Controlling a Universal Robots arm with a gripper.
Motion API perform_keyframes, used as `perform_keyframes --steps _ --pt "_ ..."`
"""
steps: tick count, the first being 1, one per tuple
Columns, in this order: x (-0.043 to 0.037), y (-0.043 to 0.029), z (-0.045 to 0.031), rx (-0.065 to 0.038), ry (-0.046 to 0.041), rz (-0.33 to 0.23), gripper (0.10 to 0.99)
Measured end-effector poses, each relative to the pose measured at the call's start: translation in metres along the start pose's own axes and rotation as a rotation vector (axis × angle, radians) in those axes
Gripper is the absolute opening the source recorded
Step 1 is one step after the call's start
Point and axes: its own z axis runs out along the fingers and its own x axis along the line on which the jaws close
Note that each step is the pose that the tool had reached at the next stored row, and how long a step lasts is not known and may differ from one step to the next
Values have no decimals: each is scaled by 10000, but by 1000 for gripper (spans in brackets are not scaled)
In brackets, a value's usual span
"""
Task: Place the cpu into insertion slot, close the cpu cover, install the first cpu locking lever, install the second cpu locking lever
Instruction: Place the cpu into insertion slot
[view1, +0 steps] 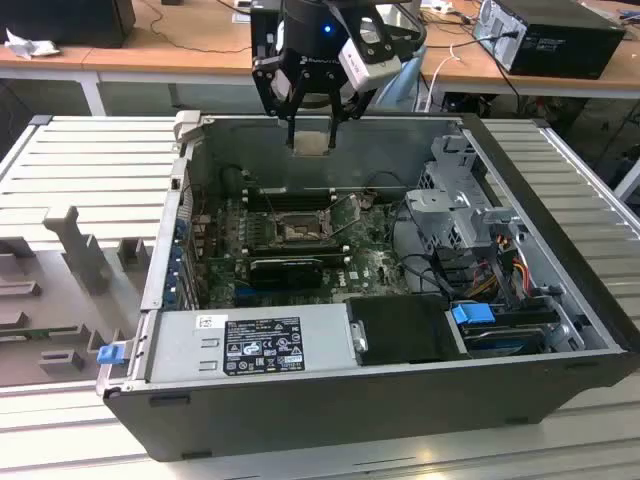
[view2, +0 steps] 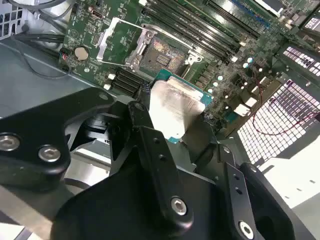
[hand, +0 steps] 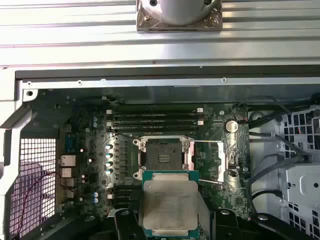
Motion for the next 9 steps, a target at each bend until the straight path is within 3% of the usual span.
perform_keyframes --steps 3,9 --pt "0 0 0 -1 -10 108 529" --pt "0 0 1 16 -88 974 529"
